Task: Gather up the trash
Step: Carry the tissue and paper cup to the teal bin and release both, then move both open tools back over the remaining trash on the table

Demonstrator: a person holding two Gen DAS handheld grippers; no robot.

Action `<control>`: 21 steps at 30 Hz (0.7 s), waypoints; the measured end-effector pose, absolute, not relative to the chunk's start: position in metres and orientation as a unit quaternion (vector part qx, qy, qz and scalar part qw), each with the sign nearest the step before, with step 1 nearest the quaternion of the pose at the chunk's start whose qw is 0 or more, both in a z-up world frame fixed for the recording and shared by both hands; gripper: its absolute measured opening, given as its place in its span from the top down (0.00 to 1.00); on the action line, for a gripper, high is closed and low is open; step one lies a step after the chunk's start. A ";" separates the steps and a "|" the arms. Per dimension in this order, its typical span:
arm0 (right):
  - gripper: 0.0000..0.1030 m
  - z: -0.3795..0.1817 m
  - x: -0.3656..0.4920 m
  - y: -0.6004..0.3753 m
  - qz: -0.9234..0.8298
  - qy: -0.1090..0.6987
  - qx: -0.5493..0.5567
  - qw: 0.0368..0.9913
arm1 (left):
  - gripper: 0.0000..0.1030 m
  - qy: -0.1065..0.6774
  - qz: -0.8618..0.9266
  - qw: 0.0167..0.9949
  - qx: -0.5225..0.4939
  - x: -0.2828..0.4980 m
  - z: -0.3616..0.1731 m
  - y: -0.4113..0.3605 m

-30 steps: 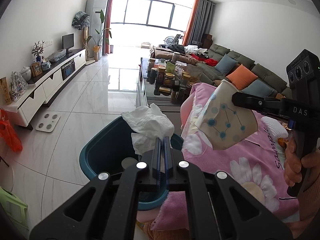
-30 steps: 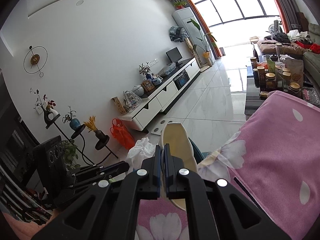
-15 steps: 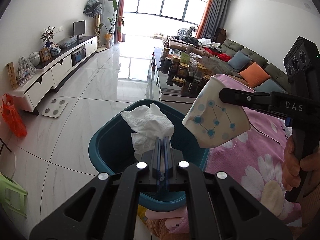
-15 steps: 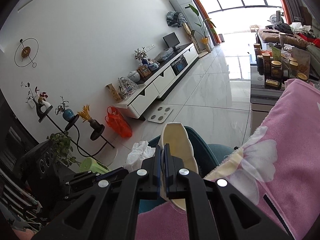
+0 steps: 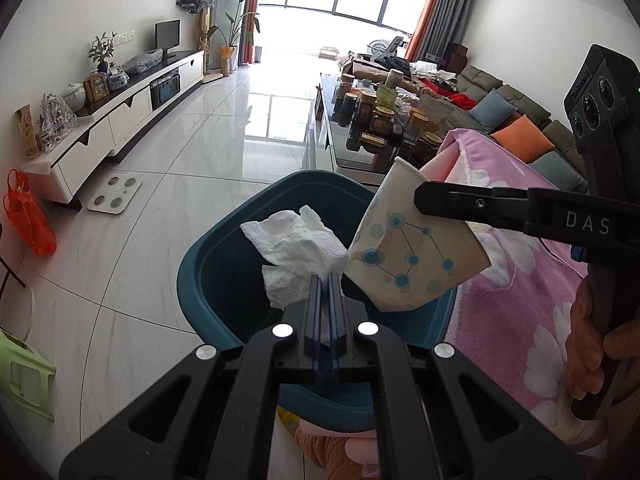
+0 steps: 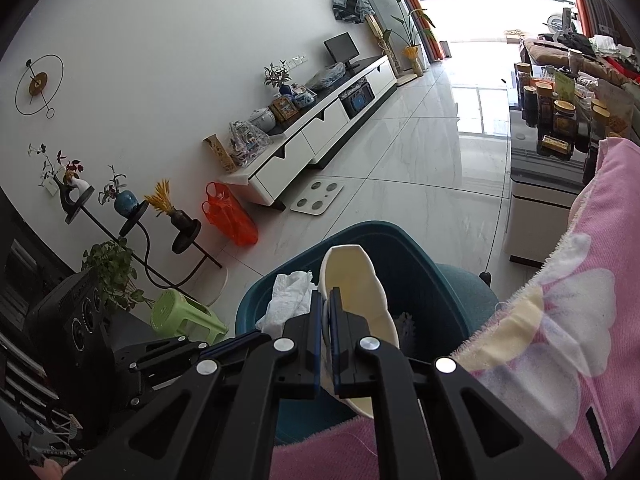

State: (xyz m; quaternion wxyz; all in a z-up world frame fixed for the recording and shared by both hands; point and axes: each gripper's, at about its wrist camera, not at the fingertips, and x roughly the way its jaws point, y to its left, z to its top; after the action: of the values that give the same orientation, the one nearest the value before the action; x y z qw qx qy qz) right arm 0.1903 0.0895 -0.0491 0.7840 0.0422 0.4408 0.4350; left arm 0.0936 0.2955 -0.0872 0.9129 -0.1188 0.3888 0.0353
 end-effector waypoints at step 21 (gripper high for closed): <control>0.73 -0.019 0.161 0.023 0.433 0.395 0.060 0.808 | 0.57 0.339 0.006 0.936 -0.099 0.077 -0.061 0.259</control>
State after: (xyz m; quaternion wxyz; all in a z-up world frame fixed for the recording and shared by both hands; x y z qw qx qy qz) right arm 0.1612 0.0235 -0.0186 0.8080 0.0595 0.3947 0.4335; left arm 0.0771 0.2592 -0.0607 0.9356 -0.0986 0.3389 0.0064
